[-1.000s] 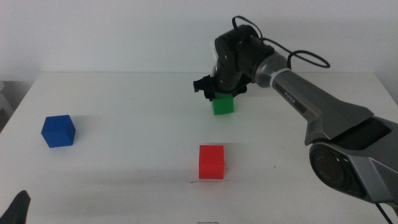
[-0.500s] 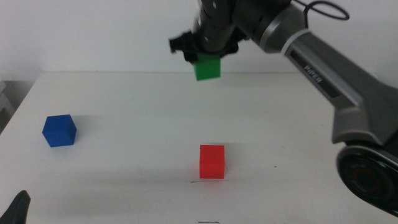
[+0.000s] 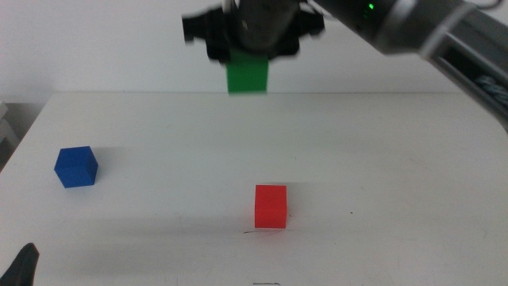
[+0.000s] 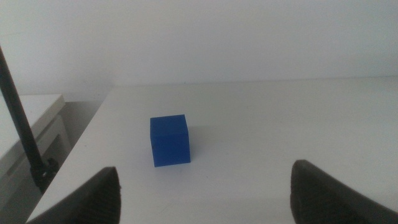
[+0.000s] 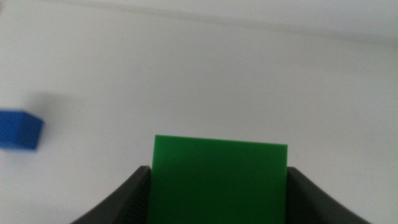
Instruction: Stack red cubes first, then green, then blue cubes in a specific spot.
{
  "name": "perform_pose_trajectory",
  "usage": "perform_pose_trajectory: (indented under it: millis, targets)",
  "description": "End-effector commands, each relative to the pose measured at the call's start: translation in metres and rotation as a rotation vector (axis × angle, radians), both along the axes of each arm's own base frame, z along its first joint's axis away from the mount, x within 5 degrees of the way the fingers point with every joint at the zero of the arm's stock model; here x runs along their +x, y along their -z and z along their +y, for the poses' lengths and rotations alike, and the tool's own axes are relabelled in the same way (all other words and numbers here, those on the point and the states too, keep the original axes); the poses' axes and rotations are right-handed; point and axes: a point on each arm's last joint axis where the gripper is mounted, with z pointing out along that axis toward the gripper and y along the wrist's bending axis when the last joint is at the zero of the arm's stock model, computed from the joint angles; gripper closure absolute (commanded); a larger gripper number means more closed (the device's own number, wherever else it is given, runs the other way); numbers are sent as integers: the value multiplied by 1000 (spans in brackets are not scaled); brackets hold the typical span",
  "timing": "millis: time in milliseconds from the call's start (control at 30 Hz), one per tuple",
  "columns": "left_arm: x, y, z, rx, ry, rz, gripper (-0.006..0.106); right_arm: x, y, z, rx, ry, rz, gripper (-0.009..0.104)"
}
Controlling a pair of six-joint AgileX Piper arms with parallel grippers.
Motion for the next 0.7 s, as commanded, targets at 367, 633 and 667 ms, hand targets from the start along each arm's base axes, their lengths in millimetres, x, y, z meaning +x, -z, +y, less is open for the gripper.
perform_pose_trajectory:
  millis: [367, 633, 667]
  targets:
    - [-1, -8, 0, -18, 2, -93, 7, -29, 43, -26, 19, 179, 45, 96]
    - [-1, -8, 0, -18, 2, -93, 7, -31, 61, -23, -18, 164, 54, 96]
    - [-1, -8, 0, -18, 2, -93, 7, -30, 66, -24, -11, 166, 63, 96]
